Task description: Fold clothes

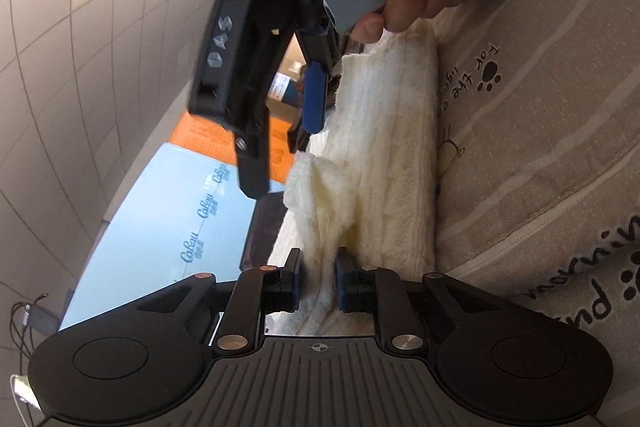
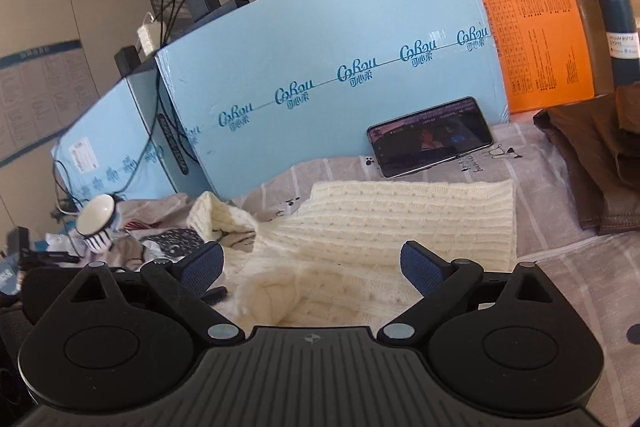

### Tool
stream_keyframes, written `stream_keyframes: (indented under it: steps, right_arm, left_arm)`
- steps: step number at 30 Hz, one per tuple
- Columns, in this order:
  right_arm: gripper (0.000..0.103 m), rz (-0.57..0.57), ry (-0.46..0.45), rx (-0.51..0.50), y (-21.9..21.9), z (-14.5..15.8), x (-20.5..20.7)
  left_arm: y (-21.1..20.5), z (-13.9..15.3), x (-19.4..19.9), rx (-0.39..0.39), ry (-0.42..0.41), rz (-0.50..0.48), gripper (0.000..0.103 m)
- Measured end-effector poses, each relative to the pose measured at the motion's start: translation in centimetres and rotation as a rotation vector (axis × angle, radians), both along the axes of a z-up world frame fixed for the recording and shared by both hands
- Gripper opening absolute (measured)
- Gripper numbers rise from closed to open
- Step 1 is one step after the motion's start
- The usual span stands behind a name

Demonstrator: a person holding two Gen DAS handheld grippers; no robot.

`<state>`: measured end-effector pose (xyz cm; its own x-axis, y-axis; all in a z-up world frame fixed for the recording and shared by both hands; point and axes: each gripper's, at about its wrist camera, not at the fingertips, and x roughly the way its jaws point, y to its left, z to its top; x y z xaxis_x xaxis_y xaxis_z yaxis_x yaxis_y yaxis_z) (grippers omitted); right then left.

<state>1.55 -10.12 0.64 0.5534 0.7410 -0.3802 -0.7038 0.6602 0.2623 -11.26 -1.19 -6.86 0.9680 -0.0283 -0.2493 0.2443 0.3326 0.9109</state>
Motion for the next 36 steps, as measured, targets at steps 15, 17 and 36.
stream_keyframes:
  steps: [15, 17, 36]
  right_arm:
    - [0.096, 0.047, -0.121, -0.081, 0.6, -1.0, -1.6]
    - [0.096, 0.074, -0.132, -0.039, 0.3, -0.5, -2.1]
    - [0.102, 0.064, -0.041, -0.043, -0.2, -0.7, -0.7]
  left_arm:
    - [7.6, 6.9, 0.3, -0.987, 0.059, 0.271, 0.100]
    - [8.7, 6.6, 1.5, -1.057, 0.075, 0.369, 0.100]
    - [10.5, 6.2, 0.3, -1.182, 0.182, 0.385, 0.100]
